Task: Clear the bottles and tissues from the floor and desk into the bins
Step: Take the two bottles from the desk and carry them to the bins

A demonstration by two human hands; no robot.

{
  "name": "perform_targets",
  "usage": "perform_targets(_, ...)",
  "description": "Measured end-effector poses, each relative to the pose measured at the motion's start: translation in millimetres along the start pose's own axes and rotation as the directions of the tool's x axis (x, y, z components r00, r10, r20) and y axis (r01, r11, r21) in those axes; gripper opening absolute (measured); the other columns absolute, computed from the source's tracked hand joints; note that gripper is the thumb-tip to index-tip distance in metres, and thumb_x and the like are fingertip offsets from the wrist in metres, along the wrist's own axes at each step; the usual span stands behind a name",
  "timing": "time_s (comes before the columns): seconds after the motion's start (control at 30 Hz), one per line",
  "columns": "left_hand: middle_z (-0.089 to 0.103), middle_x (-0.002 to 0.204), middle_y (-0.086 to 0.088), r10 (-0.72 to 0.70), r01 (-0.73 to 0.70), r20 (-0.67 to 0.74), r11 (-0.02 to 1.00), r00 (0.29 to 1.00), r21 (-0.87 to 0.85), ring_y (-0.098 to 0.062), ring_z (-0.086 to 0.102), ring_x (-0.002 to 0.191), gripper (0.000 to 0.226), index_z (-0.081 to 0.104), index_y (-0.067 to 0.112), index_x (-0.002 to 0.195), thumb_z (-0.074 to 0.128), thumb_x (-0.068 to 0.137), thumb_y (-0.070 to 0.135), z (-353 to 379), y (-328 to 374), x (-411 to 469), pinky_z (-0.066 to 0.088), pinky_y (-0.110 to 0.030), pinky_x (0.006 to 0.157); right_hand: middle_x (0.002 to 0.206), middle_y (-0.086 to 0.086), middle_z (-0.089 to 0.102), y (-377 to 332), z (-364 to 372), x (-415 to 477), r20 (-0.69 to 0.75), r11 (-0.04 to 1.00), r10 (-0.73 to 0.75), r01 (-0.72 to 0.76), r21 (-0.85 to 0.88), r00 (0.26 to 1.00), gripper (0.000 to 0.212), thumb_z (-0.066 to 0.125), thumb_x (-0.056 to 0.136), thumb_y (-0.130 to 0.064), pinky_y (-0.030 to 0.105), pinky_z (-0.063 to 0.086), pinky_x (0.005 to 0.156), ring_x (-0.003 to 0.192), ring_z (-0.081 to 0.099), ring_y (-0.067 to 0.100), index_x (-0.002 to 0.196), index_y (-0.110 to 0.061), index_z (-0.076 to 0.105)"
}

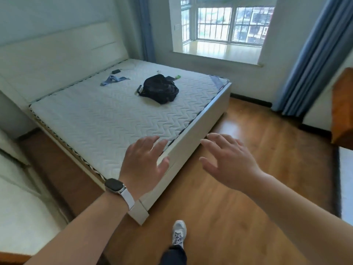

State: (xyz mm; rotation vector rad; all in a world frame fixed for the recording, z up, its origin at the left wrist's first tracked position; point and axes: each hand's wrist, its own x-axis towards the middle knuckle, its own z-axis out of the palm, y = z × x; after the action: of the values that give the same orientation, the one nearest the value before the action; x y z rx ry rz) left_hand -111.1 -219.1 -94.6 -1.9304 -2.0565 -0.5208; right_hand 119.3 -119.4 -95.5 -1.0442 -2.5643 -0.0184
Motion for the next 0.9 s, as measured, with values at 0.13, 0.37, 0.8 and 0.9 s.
perform_targets(0.13,0.060,0.126,-0.005,0.094,-0.095,-0.020,0.994,0.995,-0.049,-0.025,0.053,0.118,0.046,0.058,0.020,0.128,0.055,0.086,0.040,34.8,10.3,70.9,0.046,-0.046,0.092,0.130,0.001,0.056,51.3,2.8,19.2,-0.027,0.993,0.104,-0.105,-0.050,0.994,0.052,0.043,0.087,-0.053,0.044,0.043,0.094,0.121,0.050,0.026,0.127,-0.023,0.055)
perform_targets(0.37,0.059,0.131,-0.004,0.226,-0.219,0.025,0.963,0.974,-0.156,-0.026,0.052,0.122,0.047,0.057,0.021,0.130,0.053,0.088,0.041,110.6,29.4,205.0,0.044,-0.046,0.097,0.138,-0.002,0.050,144.0,11.2,82.2,0.001,0.950,0.281,-0.278,-0.143,0.960,0.052,0.041,0.091,-0.054,0.042,0.037,0.101,0.128,0.042,0.020,0.133,-0.025,0.050)
perform_targets(0.8,0.054,0.136,0.000,0.505,-0.478,0.013,0.825,0.863,-0.300,-0.022,0.046,0.128,0.049,0.054,0.023,0.133,0.044,0.091,0.048,214.1,93.1,425.8,0.038,-0.042,0.101,0.138,0.003,0.052,303.0,-0.3,163.9,-0.101,0.818,0.537,-0.546,-0.181,0.837,0.056,0.035,0.091,-0.053,0.047,0.038,0.101,0.128,0.045,0.025,0.131,-0.020,0.055)
perform_targets(0.9,0.054,0.136,0.002,0.552,-0.516,0.026,0.795,0.834,-0.320,-0.021,0.045,0.128,0.049,0.053,0.025,0.133,0.045,0.092,0.048,235.0,129.0,455.3,0.037,-0.040,0.102,0.136,0.004,0.053,338.3,-5.4,157.1,-0.130,0.777,0.589,-0.603,-0.179,0.798,0.053,0.039,0.091,-0.052,0.048,0.040,0.100,0.126,0.047,0.025,0.129,-0.020,0.057)
